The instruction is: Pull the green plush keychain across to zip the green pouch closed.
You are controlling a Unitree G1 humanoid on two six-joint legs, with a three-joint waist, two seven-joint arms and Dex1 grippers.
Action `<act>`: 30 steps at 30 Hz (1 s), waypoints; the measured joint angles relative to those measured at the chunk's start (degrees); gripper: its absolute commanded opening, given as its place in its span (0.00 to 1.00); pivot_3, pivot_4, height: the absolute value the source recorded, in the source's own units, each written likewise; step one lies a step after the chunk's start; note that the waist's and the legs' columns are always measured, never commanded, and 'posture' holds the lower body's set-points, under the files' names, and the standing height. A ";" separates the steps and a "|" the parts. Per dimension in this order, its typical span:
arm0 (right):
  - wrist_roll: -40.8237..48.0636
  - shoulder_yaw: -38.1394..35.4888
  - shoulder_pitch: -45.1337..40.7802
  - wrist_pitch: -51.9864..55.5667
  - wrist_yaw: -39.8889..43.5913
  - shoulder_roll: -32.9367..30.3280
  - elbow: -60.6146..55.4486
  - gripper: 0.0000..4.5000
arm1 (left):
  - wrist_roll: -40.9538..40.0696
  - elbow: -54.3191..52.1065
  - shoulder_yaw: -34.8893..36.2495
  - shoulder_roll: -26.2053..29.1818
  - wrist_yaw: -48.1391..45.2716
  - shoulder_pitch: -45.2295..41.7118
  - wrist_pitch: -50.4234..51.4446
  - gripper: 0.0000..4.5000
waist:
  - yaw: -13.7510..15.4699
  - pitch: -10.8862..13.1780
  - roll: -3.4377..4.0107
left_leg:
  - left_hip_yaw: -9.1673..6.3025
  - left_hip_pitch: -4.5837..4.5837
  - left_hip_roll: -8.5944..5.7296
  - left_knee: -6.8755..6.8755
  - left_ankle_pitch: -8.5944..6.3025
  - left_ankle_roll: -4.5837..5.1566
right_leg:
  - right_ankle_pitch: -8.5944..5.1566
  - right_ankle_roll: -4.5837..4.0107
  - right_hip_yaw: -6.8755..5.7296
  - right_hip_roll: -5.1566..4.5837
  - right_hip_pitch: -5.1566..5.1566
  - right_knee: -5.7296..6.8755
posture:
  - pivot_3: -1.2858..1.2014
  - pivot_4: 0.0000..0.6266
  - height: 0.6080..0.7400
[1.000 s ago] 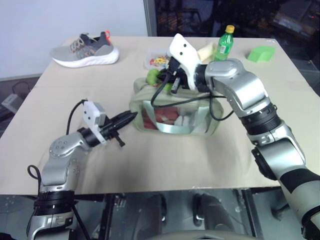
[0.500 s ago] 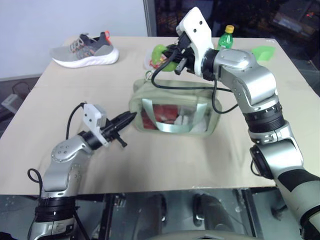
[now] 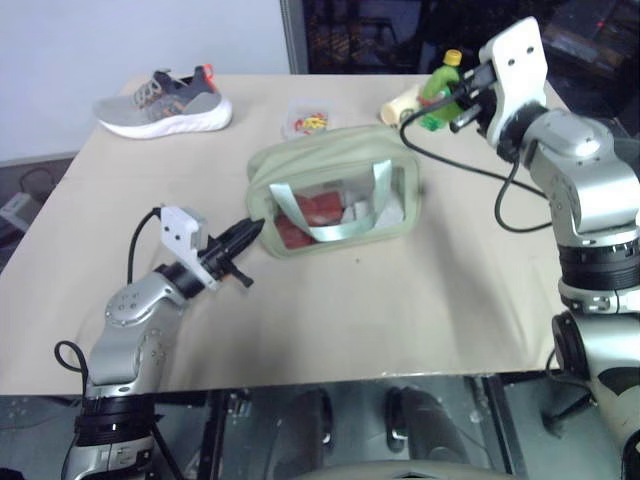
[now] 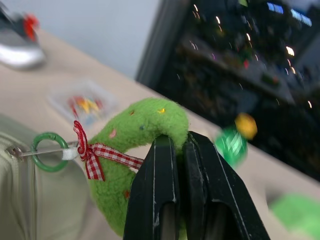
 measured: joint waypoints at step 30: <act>-33.55 22.75 11.06 -36.82 -6.64 -7.36 27.89 0.01 | -0.01 0.34 -0.23 -1.16 1.29 -1.36 1.94 0.00 | 0.26 -0.19 -0.14 | 0.01 0.27 0.12 0.08 0.01 -0.01 | -0.27 -0.03 0.13 0.05 0.22 0.00 | 0.52 0.24 1.00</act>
